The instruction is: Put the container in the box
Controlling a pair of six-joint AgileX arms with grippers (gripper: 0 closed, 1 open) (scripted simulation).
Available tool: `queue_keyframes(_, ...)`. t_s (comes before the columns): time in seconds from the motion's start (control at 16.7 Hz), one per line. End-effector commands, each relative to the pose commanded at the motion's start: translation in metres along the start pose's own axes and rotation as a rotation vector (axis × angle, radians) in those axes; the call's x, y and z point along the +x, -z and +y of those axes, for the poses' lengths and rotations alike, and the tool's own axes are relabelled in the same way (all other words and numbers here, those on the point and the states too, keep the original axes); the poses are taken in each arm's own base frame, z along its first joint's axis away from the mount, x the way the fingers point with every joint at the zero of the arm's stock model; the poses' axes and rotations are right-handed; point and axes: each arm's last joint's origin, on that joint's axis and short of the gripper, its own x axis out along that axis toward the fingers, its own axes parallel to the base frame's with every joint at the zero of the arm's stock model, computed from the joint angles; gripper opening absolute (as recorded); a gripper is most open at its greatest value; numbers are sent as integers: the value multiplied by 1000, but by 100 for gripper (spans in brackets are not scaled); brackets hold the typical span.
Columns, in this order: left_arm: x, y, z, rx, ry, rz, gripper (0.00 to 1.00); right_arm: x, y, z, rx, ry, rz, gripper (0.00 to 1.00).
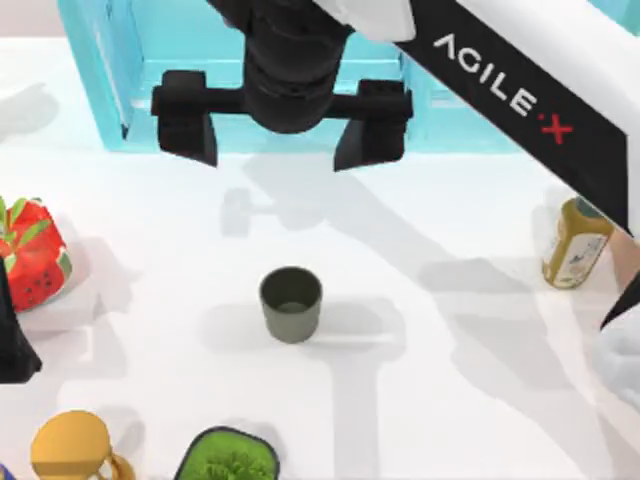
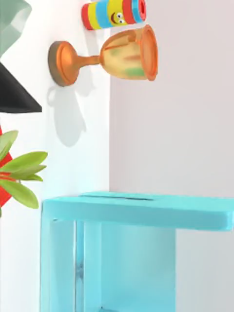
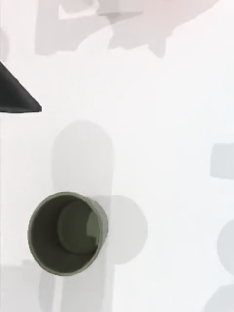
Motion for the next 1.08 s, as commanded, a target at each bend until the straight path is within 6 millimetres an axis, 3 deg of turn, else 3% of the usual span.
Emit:
queue_keyframes(0.18,0,0,0,0,0,0,100,38,11,17,17,64,98,100)
queue_keyframes(0.42,0,0,0,0,0,0,100,67,21,26,36,115,169,100)
queue_keyframes(0.9,0,0,0,0,0,0,100,73,20,25,44,127,181,100)
queue_keyframes(1.08,0,0,0,0,0,0,100,86,22,28,40,131,186,100)
